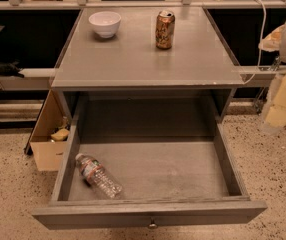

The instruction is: Pick water bottle from top drawer and place on counter

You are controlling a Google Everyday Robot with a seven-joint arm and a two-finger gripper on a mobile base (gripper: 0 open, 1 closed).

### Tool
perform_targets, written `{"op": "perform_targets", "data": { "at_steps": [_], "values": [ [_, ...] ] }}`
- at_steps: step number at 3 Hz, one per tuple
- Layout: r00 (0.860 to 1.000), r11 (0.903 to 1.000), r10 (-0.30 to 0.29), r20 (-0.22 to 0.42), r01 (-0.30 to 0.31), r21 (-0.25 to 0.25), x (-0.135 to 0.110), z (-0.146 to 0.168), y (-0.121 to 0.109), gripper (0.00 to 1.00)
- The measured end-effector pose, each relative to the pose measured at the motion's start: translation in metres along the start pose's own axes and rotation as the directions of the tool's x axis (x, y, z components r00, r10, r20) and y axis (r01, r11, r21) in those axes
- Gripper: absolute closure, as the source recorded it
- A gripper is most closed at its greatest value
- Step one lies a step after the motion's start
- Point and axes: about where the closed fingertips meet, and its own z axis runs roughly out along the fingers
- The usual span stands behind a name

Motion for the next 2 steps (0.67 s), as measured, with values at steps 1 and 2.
{"op": "perform_targets", "data": {
  "at_steps": [1,2],
  "values": [
    [1.000,1.0000,0.000,0.000,0.000,0.000,0.000,0.000,0.000,0.00],
    [0.998,0.9976,0.056,0.025,-0.055,-0.041,-0.017,0.006,0.011,0.00]
  ]
}}
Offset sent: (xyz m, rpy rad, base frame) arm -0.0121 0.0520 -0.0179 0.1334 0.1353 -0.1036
